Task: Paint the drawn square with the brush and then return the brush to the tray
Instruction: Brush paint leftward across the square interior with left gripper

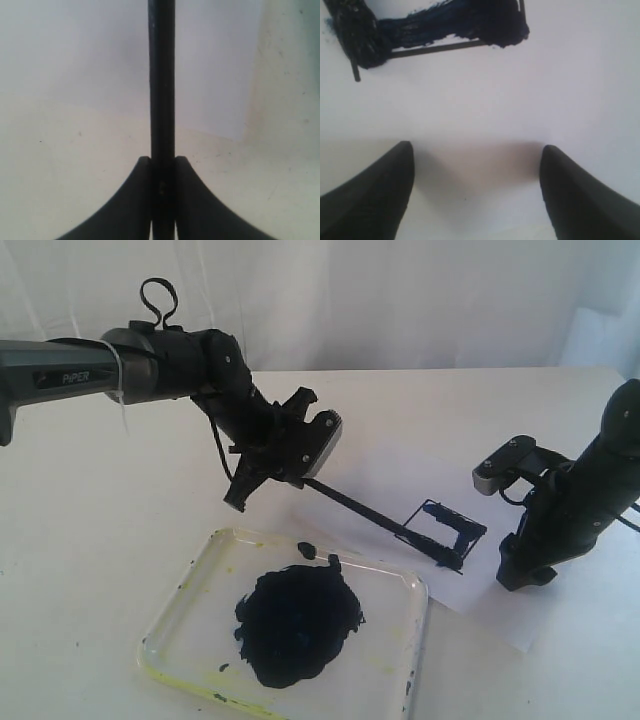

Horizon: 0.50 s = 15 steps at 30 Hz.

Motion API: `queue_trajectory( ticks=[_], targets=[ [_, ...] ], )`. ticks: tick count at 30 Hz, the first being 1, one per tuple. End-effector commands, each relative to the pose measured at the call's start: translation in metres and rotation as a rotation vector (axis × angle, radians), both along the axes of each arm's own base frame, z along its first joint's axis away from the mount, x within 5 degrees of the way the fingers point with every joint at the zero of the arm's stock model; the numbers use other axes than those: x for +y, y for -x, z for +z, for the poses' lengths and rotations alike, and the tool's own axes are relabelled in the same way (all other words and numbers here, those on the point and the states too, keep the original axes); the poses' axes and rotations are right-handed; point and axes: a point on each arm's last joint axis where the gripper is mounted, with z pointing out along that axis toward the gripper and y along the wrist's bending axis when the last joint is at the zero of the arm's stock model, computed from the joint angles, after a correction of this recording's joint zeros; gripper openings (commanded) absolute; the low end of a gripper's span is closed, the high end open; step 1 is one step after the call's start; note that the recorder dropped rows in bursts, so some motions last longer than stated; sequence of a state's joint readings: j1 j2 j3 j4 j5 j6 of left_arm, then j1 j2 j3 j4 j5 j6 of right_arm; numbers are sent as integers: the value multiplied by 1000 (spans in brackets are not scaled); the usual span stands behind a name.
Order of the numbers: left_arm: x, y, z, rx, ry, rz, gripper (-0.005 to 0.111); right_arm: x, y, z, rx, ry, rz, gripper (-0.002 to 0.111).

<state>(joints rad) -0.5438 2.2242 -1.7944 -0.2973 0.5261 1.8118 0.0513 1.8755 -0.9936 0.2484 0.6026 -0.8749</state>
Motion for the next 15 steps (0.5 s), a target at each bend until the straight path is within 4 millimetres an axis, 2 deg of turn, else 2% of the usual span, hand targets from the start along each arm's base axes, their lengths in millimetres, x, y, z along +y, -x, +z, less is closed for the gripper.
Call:
queue_trajectory(
  ticks=[1, 15],
  targets=[
    [2, 0, 0, 15, -4, 1, 0, -2, 0, -8, 10, 15, 9, 66],
    [3, -2, 0, -22, -22, -1, 0, -2, 0, -8, 10, 15, 9, 66]
  ],
)
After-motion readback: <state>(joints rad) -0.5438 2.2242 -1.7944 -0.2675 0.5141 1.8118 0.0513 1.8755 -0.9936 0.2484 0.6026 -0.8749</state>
